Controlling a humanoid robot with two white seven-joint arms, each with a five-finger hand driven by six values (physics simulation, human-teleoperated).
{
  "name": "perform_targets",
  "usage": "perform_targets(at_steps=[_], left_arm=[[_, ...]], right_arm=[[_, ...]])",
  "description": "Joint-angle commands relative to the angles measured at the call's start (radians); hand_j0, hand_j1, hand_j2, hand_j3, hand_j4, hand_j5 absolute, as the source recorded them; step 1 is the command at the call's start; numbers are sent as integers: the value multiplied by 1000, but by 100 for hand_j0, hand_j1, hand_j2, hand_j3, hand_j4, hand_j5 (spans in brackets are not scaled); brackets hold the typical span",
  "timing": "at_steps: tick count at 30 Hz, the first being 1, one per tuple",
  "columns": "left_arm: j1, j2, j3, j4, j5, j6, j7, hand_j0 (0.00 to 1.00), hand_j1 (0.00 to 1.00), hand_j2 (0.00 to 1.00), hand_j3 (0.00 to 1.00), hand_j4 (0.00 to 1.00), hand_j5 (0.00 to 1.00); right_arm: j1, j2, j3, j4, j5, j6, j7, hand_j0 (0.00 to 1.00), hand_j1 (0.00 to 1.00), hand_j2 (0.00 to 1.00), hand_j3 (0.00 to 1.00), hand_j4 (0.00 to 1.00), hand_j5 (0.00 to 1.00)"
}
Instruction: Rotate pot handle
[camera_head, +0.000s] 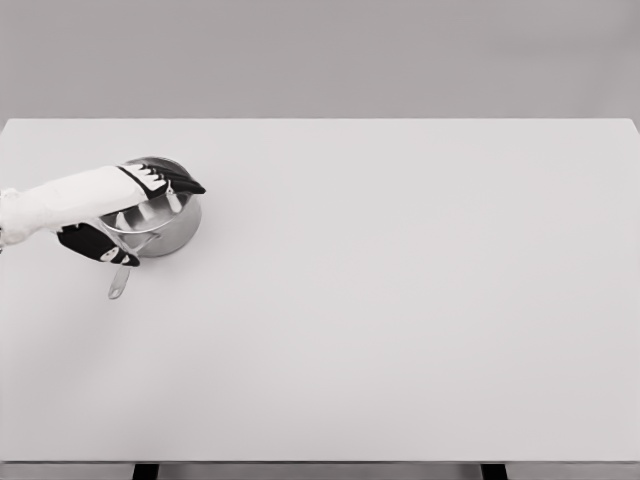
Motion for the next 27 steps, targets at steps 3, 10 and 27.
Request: perform_targets(at_steps=[3, 10, 27], left_arm=[[2, -17, -22, -2, -2, -9, -1, 100, 100, 100, 100, 100, 100], [-64, -53, -98, -4, -11, -83, -1, 100, 100, 100, 100, 100, 100], [-314, 16, -465, 62, -141, -233, -1, 100, 100, 100, 100, 100, 100]], right_arm=[[-2, 0, 0, -1, 1, 0, 0, 100, 100, 100, 100, 100, 100], [28, 0, 2, 16, 1, 5, 0, 100, 100, 100, 100, 100, 100], [28, 0, 2, 16, 1, 5, 0, 100, 100, 100, 100, 100, 100]])
